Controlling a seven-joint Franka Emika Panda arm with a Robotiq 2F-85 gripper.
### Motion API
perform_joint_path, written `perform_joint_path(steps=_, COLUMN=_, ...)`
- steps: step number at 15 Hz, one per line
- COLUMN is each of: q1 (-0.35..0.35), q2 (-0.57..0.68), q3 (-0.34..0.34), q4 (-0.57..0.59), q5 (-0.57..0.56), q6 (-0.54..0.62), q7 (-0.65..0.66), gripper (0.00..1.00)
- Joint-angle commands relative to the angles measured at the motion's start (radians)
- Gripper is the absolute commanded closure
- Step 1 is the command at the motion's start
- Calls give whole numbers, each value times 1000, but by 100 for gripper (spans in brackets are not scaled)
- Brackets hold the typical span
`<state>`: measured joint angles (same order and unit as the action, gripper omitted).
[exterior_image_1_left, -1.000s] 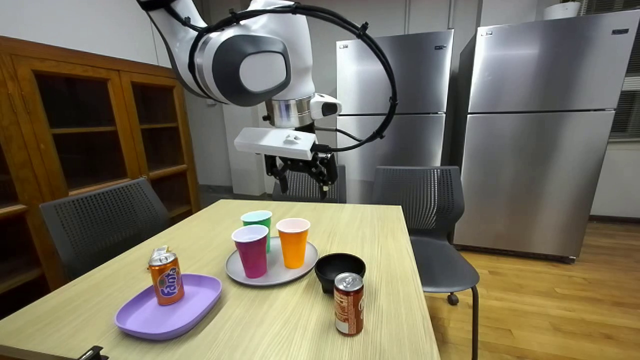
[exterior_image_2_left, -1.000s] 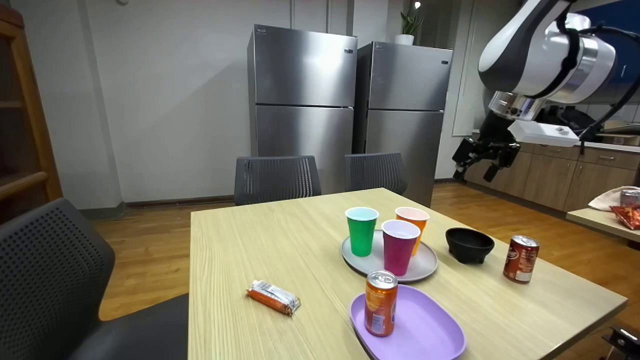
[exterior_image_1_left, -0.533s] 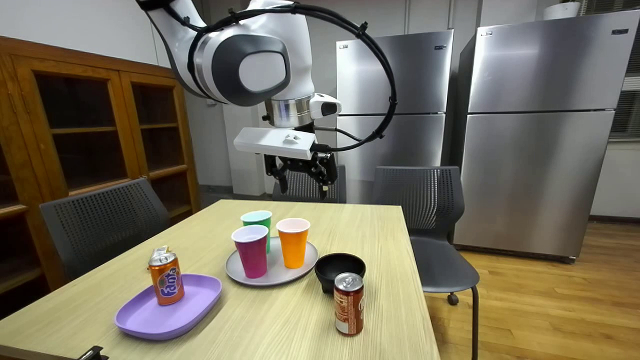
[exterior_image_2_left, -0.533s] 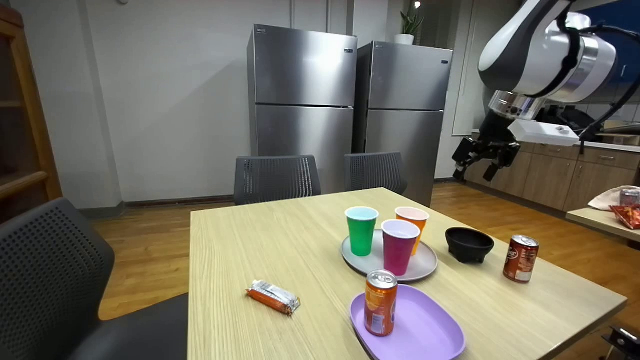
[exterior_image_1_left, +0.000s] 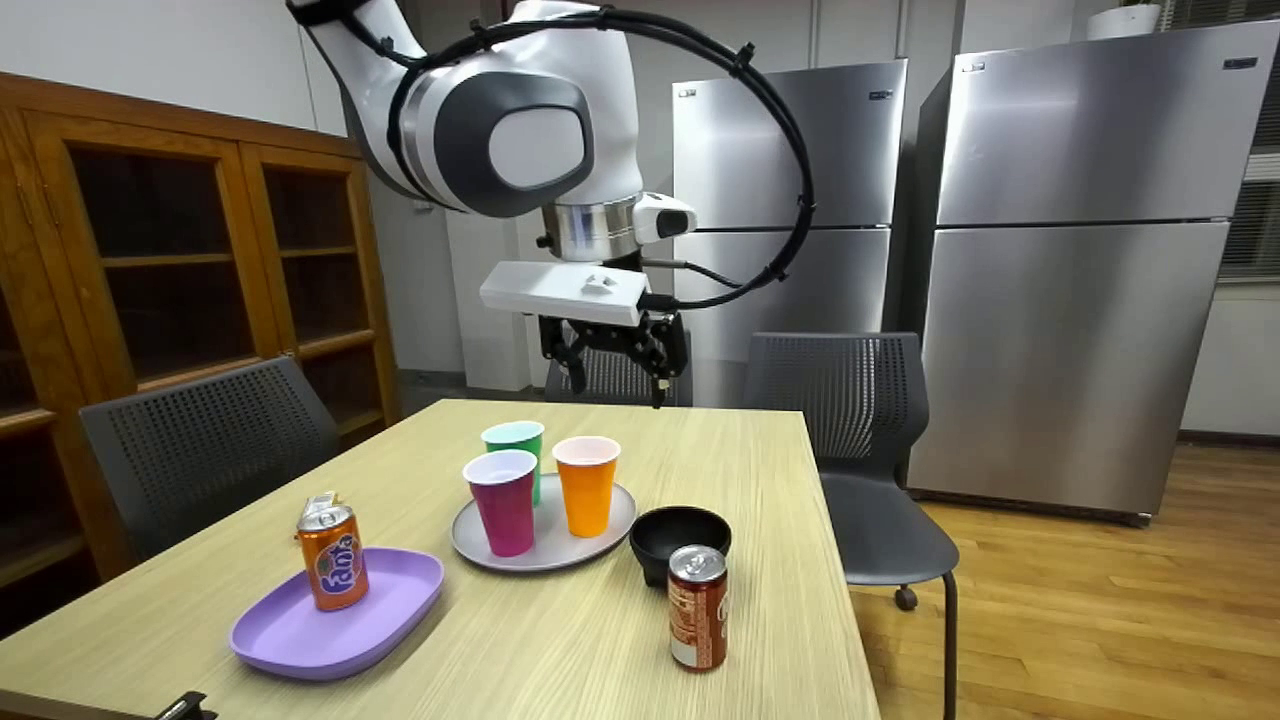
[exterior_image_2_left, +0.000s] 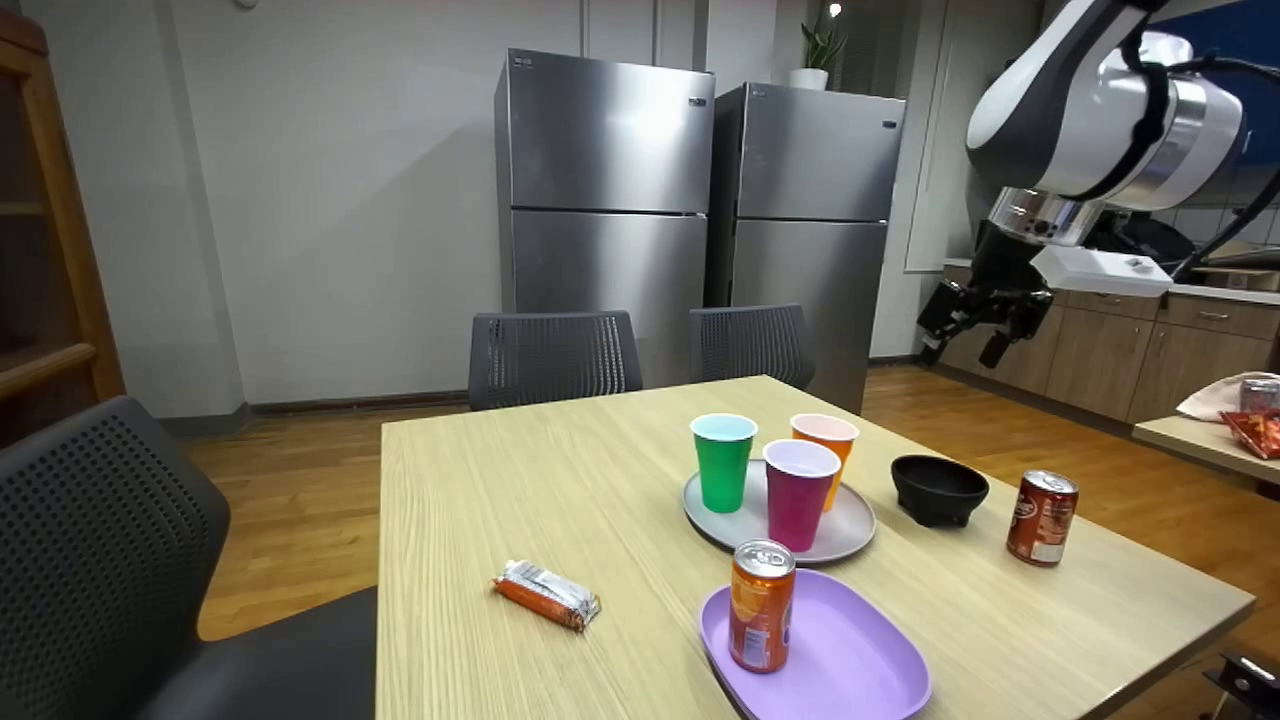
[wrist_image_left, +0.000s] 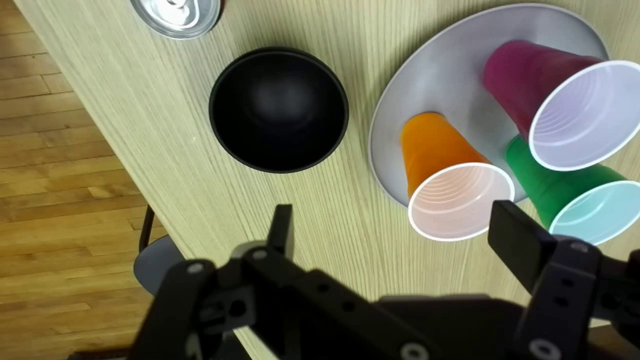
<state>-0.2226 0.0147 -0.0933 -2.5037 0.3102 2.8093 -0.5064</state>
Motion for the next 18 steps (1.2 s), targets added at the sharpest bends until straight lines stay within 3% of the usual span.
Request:
perform_joint_path(steps=1, q1=-31, q2=-13, q3=-35, q4=7, q5=18, q6=-61, q7=-128, gripper=0)
perform_joint_path(steps=8, q1=-48, q2=-2, q3=-119, q4=17, q5=0, q6=-158, q7=-324, gripper=0)
perform_joint_path(steps=18, q1=-48, q2=88, q3=-145, q4=16, q5=12, q6=-87, q7=-408, gripper=0)
